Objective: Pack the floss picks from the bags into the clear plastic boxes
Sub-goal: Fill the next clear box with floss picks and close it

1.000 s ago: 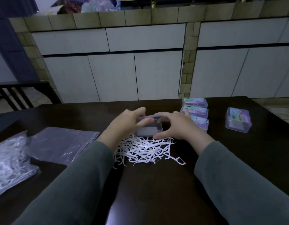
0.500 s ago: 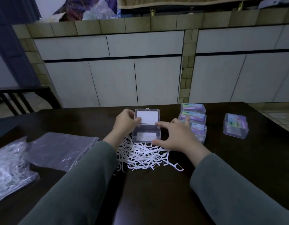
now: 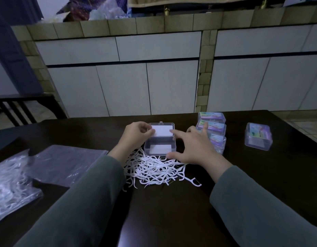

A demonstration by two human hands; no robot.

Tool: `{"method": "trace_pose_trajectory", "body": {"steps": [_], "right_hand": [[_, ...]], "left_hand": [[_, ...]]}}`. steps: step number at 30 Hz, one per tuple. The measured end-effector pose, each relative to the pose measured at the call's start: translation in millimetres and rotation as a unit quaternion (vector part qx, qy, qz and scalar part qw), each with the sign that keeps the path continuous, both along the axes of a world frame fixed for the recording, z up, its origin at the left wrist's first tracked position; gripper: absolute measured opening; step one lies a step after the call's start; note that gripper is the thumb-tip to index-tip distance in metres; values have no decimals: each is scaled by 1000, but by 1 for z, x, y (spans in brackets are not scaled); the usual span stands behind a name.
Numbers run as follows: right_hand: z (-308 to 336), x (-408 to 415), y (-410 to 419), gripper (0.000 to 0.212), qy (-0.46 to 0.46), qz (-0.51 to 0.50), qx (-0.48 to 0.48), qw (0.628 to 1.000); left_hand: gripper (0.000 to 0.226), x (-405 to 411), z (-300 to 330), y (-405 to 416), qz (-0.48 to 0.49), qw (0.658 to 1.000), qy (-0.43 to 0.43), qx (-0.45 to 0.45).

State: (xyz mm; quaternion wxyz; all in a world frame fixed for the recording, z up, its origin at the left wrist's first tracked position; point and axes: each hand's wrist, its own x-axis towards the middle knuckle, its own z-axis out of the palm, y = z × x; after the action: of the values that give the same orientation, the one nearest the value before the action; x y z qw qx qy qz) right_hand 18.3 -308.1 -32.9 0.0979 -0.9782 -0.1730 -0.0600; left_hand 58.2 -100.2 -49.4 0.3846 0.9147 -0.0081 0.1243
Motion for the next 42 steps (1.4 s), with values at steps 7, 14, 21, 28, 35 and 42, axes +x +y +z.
{"method": "trace_pose_trajectory", "body": {"steps": [7, 14, 21, 28, 35, 42], "right_hand": [[14, -21, -24, 48, -141, -33, 61, 988], [6, -49, -31, 39, -20, -87, -13, 996], [6, -53, -16, 48, 36, -41, -78, 995], [4, -66, -6, 32, -16, -3, -32, 999], [-2, -66, 6, 68, -13, -48, -63, 997], [-1, -70, 8, 58, 7, -1, -30, 1000]], "left_hand": [[38, -34, 17, -1, 34, 996, -79, 36], [43, -96, 27, -29, -135, 961, -81, 229], [67, -110, 9, -21, -152, 933, -36, 324], [53, -110, 9, -9, -104, 966, -49, 232], [52, -66, -5, 13, 22, 962, 21, 272], [38, -75, 2, 19, 5, 959, 23, 282]]}}
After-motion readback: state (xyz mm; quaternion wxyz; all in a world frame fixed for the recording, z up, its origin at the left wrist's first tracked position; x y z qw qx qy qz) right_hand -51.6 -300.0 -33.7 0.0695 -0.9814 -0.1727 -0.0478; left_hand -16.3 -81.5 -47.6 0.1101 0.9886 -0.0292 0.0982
